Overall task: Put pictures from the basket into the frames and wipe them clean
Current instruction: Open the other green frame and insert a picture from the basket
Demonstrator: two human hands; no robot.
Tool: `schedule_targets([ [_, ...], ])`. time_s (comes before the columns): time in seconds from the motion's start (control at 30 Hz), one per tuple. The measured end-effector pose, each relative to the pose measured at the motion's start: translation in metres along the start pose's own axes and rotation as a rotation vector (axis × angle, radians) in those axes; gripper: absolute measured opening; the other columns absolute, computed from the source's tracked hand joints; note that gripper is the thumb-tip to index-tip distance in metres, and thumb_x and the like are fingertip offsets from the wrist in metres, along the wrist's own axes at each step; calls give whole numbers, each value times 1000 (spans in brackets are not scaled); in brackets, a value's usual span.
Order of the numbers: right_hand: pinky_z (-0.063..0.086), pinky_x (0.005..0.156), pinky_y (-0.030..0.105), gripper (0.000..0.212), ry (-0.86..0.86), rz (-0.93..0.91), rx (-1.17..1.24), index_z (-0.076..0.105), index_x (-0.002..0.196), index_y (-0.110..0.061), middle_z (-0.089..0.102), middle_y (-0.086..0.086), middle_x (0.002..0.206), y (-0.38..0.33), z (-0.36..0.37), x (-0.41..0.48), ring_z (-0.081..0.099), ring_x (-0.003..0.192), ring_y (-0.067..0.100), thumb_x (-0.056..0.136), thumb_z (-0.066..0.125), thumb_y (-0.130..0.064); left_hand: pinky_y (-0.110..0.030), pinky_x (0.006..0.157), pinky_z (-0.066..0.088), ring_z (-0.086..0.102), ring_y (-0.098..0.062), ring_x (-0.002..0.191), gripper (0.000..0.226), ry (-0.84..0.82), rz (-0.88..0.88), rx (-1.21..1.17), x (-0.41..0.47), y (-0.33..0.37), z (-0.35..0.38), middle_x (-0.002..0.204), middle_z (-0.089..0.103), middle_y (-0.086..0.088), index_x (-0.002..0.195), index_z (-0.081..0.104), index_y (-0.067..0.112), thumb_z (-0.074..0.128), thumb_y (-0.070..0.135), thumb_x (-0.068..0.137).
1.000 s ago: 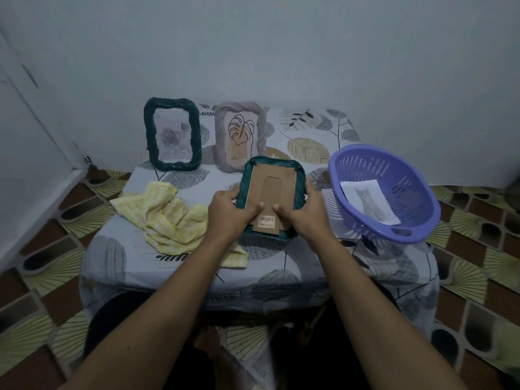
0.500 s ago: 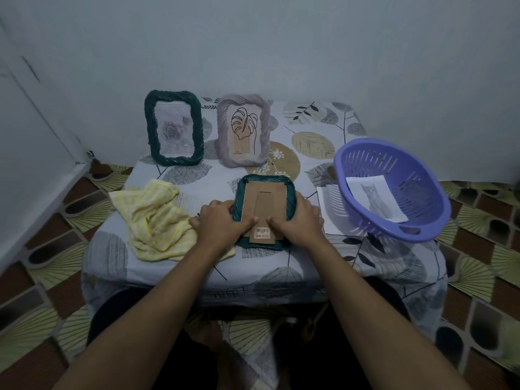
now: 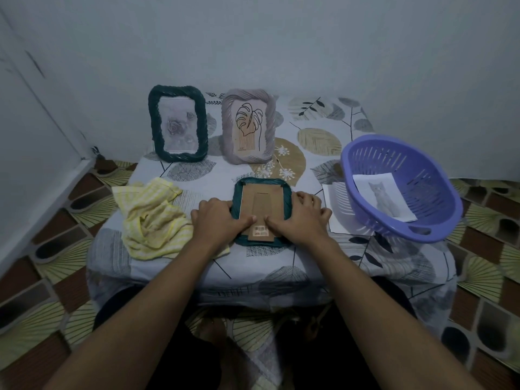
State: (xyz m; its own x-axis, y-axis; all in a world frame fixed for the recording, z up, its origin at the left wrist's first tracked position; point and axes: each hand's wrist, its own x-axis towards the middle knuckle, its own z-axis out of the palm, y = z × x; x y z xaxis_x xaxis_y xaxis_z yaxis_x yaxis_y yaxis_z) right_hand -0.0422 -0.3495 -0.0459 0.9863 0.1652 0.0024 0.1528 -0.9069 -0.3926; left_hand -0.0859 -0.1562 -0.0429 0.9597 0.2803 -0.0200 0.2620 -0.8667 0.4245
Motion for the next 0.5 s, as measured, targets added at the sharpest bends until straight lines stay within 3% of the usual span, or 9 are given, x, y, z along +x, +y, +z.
schedule_targets([
  [0.13, 11, 117, 51, 100, -48, -35, -57, 12, 157, -23, 12, 6, 165, 4, 1, 3, 9, 151, 25, 79, 45, -76, -40, 84, 48, 60, -32, 98, 53, -10, 2, -53, 4, 2, 0, 87, 68, -8, 96, 77, 28, 67, 74, 71],
  [0.27, -2, 120, 53, 84, -115, -128, -109, 0, 158, -38, -2, 9, 167, 8, 5, 3, -1, 153, 31, 89, 33, -72, -36, 69, 54, 66, -24, 76, 52, -31, -28, -144, 8, 3, -4, 72, 67, -3, 85, 77, 18, 78, 66, 65],
  [0.4, -2, 120, 53, 71, -127, -158, -134, 3, 156, -47, -1, 9, 167, 12, 11, 4, -1, 153, 32, 94, 29, -70, -43, 82, 56, 65, -28, 93, 78, -45, -55, -242, 15, 5, -1, 103, 66, -9, 108, 69, 9, 62, 73, 63],
  [0.5, -1, 121, 53, 69, -119, -164, -154, 6, 155, -49, 1, 9, 167, 13, 12, 5, 0, 153, 32, 93, 28, -71, -44, 98, 49, 58, -33, 113, 60, -21, -64, -289, 24, 10, 2, 126, 57, -16, 131, 58, 9, 61, 49, 87],
])
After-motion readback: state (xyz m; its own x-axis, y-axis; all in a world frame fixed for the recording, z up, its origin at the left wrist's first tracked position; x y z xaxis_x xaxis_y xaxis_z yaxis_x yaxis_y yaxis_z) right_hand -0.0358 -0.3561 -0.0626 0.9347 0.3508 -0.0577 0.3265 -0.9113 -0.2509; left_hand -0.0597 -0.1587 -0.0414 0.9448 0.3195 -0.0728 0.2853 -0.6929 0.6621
